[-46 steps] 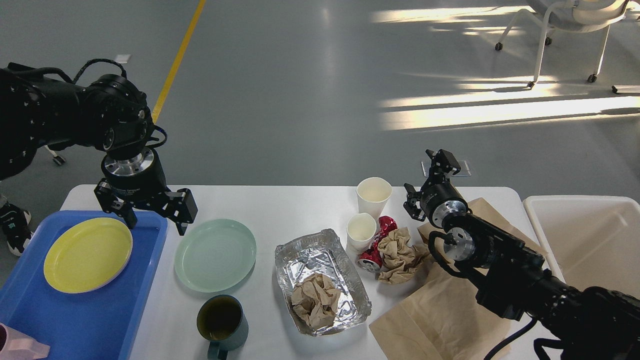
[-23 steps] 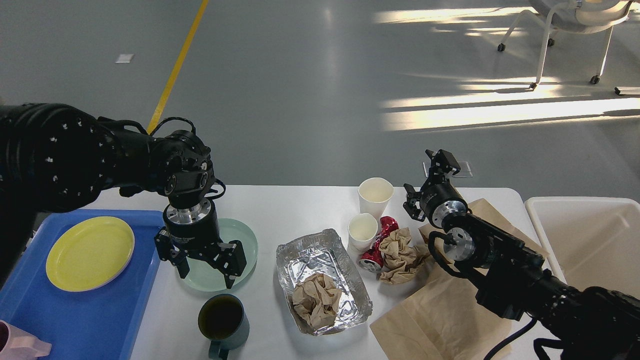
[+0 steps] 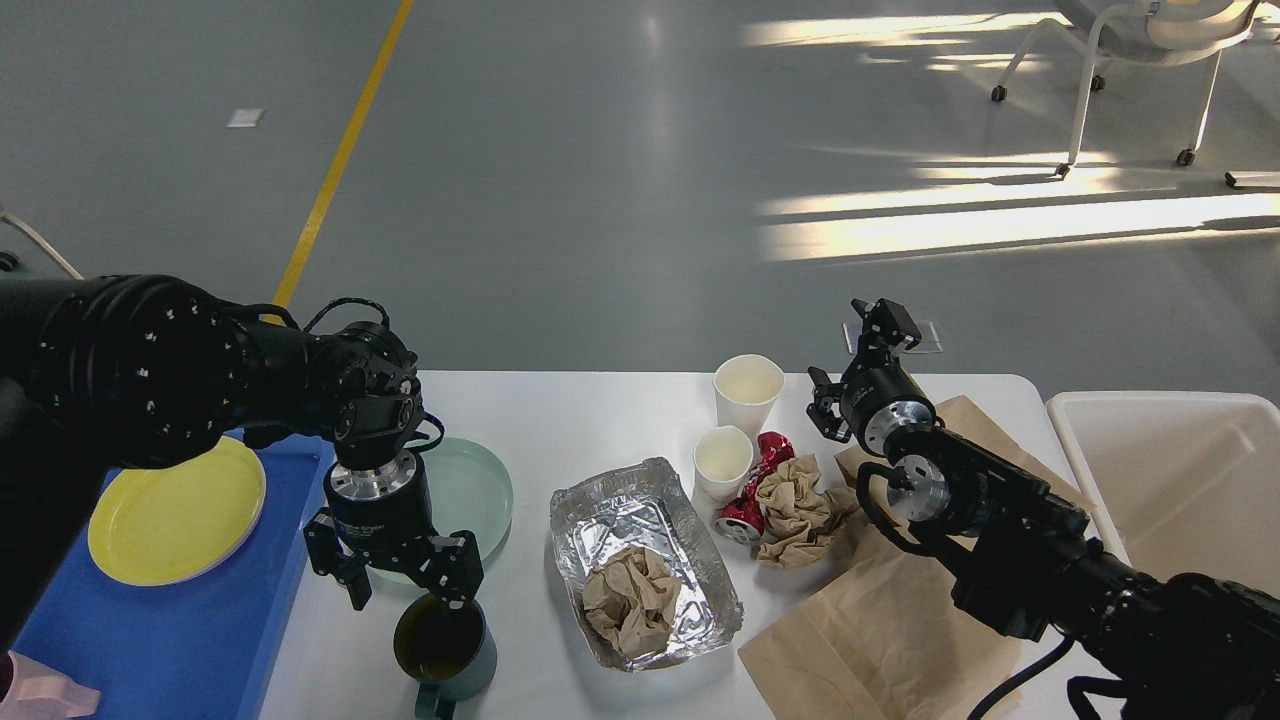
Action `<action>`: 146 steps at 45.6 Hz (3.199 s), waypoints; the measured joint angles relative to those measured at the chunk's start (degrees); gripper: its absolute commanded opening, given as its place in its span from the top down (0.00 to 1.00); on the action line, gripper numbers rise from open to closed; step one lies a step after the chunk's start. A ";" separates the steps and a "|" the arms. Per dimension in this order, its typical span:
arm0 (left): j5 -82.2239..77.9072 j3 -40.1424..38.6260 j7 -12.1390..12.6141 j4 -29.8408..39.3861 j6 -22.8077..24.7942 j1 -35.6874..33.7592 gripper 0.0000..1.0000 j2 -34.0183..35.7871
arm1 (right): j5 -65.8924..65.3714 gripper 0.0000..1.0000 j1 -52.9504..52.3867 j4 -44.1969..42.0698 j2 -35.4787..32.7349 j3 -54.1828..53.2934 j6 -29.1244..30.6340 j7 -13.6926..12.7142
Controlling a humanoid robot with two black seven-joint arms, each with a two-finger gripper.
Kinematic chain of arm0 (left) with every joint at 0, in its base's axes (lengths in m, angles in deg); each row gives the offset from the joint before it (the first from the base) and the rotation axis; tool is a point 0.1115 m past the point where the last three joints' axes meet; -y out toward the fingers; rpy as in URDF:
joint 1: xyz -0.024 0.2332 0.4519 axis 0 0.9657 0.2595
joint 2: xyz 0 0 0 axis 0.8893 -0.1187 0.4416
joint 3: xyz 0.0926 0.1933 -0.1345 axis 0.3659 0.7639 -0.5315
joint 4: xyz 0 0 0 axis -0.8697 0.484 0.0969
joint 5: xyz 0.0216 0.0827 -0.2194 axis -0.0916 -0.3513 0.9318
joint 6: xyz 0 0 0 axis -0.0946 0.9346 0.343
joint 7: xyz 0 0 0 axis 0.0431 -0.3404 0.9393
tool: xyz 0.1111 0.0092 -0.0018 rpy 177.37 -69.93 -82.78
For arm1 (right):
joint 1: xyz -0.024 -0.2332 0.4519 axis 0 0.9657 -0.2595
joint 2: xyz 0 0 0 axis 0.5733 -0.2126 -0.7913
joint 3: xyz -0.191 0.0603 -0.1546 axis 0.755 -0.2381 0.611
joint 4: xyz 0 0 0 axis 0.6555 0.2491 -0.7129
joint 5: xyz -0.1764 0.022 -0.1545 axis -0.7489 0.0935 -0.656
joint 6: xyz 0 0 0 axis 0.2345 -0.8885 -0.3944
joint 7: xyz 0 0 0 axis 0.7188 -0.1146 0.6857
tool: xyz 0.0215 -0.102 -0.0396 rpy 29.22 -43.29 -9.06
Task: Tidy desktop
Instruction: 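Grasp the dark green mug with the left gripper, then place the dark green mug on the blue tray and release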
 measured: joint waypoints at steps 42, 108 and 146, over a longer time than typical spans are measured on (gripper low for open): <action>0.02 0.53 -0.38 -2.94 0.00 3.82 1.00 -1.84 | 0.00 0.00 0.00 0.00 0.00 0.00 0.00 0.03; -0.50 6.46 -1.93 0.79 0.00 0.46 1.00 33.46 | 0.00 0.00 0.00 0.00 0.00 0.00 0.00 0.00; -0.79 2.92 -1.81 -6.91 0.00 11.01 0.77 35.85 | 0.00 0.00 0.00 -0.02 0.00 0.00 0.00 -0.02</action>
